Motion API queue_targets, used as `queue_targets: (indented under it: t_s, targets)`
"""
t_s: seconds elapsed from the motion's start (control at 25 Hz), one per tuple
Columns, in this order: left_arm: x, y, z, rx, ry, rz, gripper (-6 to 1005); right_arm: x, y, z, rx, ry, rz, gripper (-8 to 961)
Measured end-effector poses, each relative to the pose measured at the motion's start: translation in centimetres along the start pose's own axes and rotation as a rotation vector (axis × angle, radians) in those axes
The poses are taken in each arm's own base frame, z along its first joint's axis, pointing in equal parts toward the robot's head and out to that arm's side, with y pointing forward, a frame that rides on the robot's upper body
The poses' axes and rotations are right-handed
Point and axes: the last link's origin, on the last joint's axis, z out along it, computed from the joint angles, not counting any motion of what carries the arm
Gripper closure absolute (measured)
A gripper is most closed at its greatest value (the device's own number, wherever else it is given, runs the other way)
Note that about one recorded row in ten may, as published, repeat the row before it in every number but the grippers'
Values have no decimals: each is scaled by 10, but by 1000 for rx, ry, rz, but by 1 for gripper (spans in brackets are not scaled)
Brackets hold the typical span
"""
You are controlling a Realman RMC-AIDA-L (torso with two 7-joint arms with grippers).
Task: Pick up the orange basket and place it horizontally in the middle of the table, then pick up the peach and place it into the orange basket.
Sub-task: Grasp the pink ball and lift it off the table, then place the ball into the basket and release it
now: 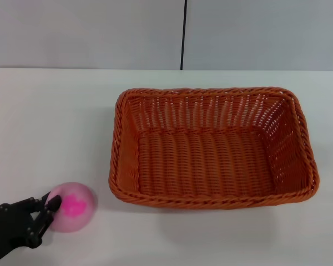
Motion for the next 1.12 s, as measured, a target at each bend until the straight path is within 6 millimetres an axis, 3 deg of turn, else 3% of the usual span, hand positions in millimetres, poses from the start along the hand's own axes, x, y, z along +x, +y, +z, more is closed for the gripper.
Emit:
queue_targets:
  t_s: [0.32,0.52,0.72,0.96,1.12]
  targets:
    - [6,-1,-3,-7,35,2,894,3,0,-4,17,3,-1,344]
    - [33,-7,-12,37,227,3,935,5,1,-5,22,4,3,345]
    - [50,-6,6,10,292,36,949,6,2,-5,25,5,10,345]
    - [77,7,43,-148,372,52,949,10,4,-8,36,3,4,345]
    - [86,14,57,-212,395,46,934,13,5,-9,47,5,11,344]
